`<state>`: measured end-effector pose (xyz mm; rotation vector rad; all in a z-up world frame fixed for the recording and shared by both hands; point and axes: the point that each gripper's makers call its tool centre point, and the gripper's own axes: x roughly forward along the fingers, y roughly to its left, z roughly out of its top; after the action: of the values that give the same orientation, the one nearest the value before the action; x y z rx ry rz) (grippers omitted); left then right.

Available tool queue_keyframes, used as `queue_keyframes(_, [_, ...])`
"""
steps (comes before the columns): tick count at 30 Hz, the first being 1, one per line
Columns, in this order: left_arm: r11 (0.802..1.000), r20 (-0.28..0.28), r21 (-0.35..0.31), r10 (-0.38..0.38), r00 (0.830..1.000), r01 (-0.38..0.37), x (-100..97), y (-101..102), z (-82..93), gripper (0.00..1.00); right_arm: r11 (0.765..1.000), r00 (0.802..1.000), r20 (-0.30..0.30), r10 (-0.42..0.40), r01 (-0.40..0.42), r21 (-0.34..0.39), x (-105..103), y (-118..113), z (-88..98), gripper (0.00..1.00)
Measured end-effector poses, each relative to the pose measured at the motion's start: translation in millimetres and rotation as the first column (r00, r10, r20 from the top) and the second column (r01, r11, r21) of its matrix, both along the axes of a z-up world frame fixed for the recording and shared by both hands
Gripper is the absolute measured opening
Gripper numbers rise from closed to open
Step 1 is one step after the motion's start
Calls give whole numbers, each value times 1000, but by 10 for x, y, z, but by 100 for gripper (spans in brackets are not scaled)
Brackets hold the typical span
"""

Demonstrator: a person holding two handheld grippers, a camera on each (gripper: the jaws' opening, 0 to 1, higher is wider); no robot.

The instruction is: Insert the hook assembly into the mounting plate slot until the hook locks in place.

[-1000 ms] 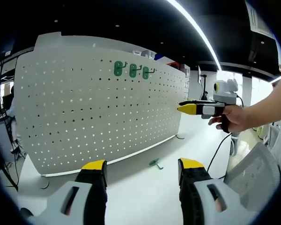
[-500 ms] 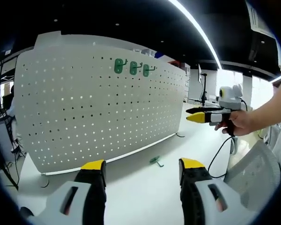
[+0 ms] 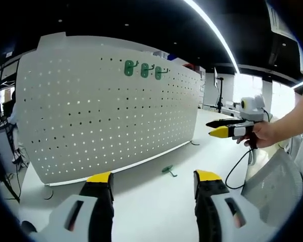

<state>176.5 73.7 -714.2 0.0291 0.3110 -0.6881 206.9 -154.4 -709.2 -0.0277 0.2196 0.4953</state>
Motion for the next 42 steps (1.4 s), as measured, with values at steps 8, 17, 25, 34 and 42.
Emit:
queue_keyframes(8, [1000, -9, 6, -1, 1000, 1, -23, 9, -39, 67, 1000, 1000, -24, 13, -13, 7, -100, -12, -73, 58])
queue_keyframes(17, [1000, -18, 15, 0, 1000, 1, -46, 37, -69, 68, 1000, 999, -43, 28, -28, 12, -173, -9, -127, 59])
queue_keyframes(25, [1000, -30, 23, -1, 1000, 2, -80, 70, -117, 69, 999, 997, -63, 33, -32, 16, -229, -30, -186, 59])
queue_keyframes(34, [999, -41, 34, 6, 999, -5, -111, 153, -160, 69, 999, 996, -79, 44, -43, 17, -294, -35, -235, 59])
queue_keyframes(42, [999, -54, 39, 11, 998, -9, -135, 188, -224, 69, 999, 994, -97, 53, -52, 15, -372, -43, -287, 60])
